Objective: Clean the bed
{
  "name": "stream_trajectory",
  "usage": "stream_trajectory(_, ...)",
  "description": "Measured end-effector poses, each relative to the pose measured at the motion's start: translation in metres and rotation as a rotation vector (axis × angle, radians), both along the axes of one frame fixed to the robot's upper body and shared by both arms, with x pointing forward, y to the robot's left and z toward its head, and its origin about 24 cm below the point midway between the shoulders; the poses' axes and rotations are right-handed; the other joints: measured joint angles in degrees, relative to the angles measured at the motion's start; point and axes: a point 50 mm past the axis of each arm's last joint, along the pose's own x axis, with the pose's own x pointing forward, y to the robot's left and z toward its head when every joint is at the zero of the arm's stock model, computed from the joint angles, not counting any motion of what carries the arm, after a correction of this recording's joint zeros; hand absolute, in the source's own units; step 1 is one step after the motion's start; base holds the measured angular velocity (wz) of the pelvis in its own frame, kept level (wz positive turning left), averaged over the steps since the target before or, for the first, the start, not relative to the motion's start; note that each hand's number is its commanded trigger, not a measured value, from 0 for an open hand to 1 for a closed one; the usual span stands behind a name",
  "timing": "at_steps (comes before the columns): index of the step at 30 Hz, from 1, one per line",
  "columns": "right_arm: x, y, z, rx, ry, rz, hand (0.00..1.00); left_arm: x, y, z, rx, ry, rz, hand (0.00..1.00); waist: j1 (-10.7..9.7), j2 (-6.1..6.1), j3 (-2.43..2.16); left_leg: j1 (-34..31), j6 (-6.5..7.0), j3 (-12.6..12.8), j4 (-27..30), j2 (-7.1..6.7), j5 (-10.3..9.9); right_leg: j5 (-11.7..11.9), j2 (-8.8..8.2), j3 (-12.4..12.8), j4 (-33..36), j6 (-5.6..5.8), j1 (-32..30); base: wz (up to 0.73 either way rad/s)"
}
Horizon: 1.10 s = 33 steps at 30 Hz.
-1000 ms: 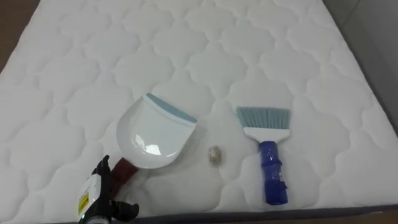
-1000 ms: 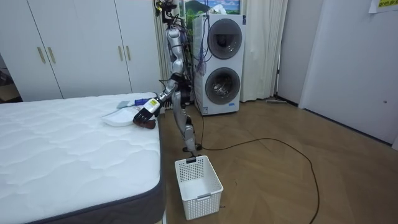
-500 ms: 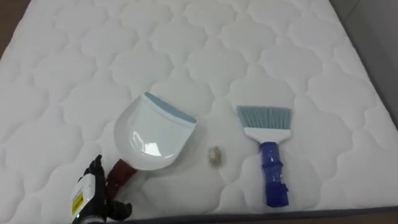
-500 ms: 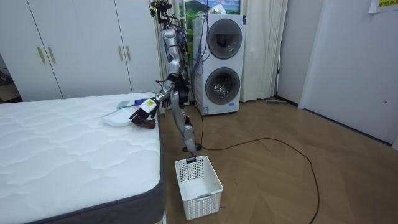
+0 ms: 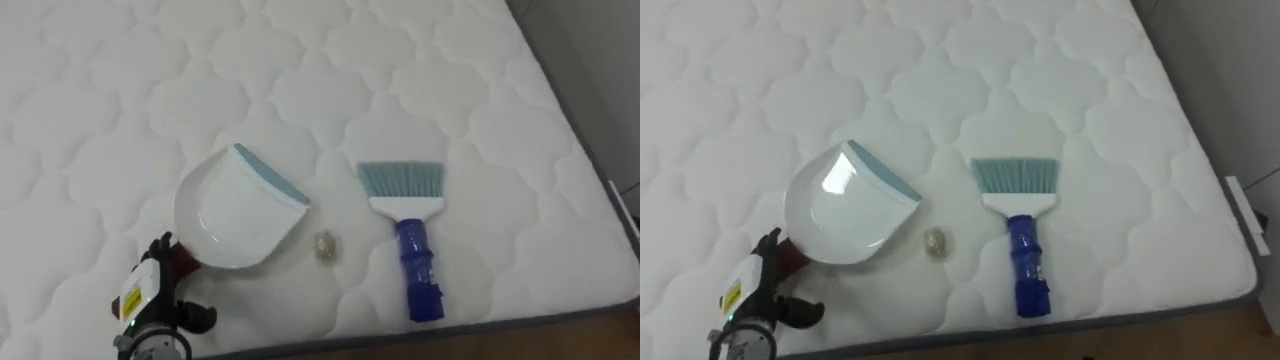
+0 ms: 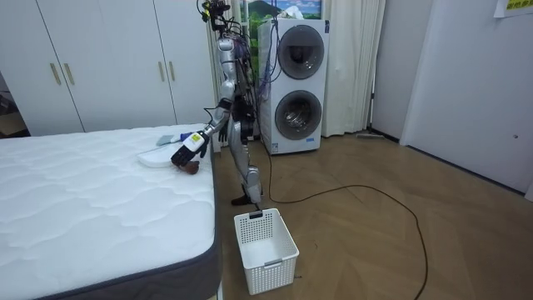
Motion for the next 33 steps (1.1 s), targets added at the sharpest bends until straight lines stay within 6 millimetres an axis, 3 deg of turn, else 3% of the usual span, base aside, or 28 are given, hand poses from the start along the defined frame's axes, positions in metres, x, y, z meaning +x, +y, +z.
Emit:
stream_trajectory(24,0.0101,-0.0021,0.003,-0.002,-0.007,0.033,0.0,-0.0004,0.0003,-0.002,-0.024,0.028,0.025,0.0,0.03,0.61,-0.07,-3.45,0.45,0.8,1.72,-0.48,0.48,0.19,-0.74,0.34,1.08,0.01,-3.17,0.0)
stream_trajectory(33,0.0102,-0.0052,0.0038,-0.011,-0.005,0.038,0.0,0.0066,0.006,0.0031,-0.001,0.009,0.02,0.0,-0.02,0.89,0.12,-3.96,0.44,0.78,2.21,-0.48,0.48,0.18,-0.85,-0.02,1.17,0.0,-3.29,0.01)
